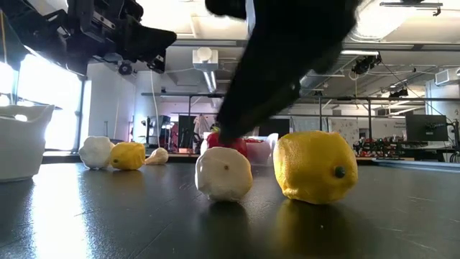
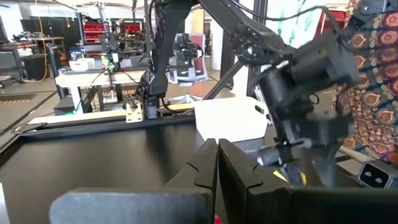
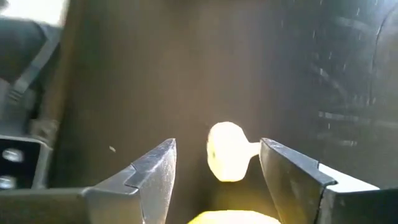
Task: Sort produce into baskets
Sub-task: Put the white garlic into the white bin
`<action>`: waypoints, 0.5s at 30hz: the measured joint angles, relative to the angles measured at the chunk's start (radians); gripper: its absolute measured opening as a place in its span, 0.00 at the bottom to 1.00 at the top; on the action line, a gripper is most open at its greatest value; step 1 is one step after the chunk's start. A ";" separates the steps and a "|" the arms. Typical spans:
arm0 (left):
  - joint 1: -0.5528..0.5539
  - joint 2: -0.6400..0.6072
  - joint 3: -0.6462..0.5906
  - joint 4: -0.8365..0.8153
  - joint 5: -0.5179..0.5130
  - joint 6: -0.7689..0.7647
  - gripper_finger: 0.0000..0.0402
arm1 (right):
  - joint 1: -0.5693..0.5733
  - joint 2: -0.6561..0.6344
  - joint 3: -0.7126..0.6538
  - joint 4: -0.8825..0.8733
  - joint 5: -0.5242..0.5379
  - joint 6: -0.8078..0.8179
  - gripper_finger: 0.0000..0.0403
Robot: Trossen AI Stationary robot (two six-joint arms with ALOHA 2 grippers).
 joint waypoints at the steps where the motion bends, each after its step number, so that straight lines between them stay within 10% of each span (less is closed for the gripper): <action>1: 0.000 0.000 0.000 0.000 0.000 -0.008 0.00 | 0.000 0.011 0.004 -0.011 0.001 -0.001 0.54; 15: 0.000 0.000 0.000 -0.001 -0.003 -0.023 0.00 | -0.014 0.057 0.006 -0.015 0.028 -0.035 0.40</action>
